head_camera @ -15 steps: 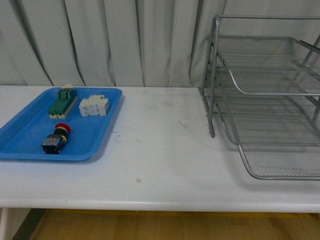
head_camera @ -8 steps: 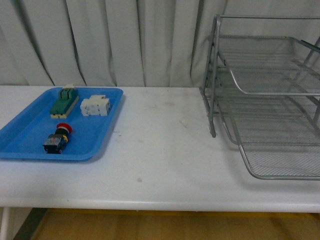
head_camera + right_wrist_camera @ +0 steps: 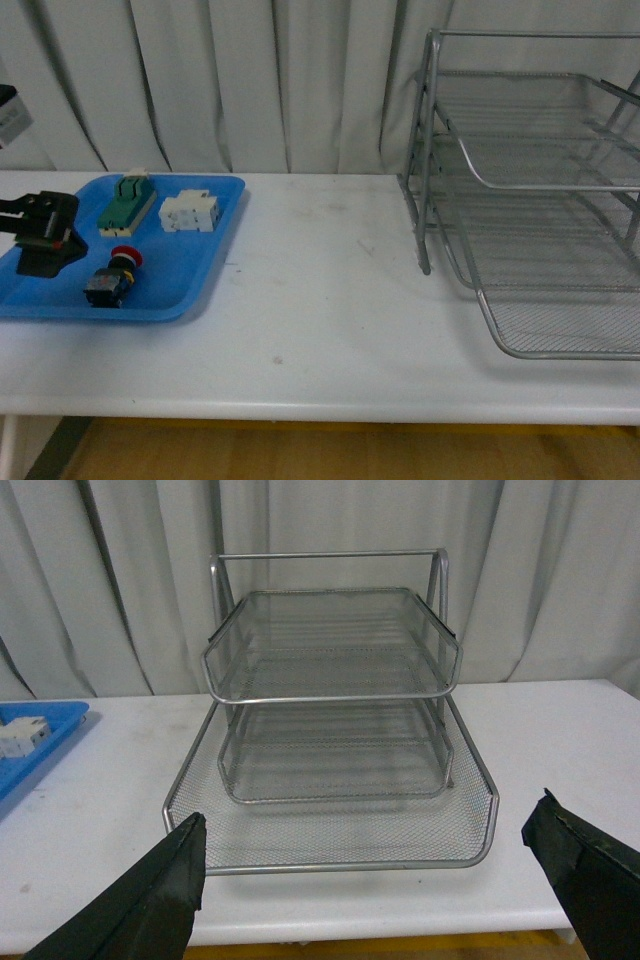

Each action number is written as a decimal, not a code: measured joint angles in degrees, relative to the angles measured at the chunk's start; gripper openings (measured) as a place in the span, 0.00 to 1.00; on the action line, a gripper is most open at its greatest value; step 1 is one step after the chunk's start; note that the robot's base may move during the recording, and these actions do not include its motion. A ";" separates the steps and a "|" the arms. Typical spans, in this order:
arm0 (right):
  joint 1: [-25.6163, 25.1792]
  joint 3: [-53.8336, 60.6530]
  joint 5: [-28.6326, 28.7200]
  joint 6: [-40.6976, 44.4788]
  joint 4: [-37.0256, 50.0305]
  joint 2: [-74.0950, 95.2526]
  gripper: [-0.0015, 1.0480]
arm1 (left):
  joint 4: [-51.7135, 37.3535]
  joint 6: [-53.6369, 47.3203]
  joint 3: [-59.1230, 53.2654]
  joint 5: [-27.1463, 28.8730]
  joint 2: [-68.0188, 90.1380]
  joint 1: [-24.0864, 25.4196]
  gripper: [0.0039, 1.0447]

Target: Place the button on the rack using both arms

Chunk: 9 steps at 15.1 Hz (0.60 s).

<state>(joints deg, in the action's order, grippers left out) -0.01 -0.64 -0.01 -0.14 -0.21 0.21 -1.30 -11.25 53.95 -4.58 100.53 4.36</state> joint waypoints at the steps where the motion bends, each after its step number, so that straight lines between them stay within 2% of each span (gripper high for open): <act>1: 0.00 0.00 0.00 0.00 0.00 0.00 0.94 | 1.66 -0.04 4.96 -1.60 5.14 0.52 0.94; 6: 0.00 0.00 0.00 0.00 0.00 0.00 0.94 | 8.81 -0.15 26.27 -4.46 24.87 2.25 0.94; 9: 0.00 0.00 0.02 0.00 0.00 0.00 0.94 | 9.90 -0.74 29.35 -3.63 28.11 1.20 0.94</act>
<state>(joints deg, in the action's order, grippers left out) -0.01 -0.64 0.01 -0.14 -0.21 0.21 8.60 -11.99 83.31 -8.21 128.64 5.56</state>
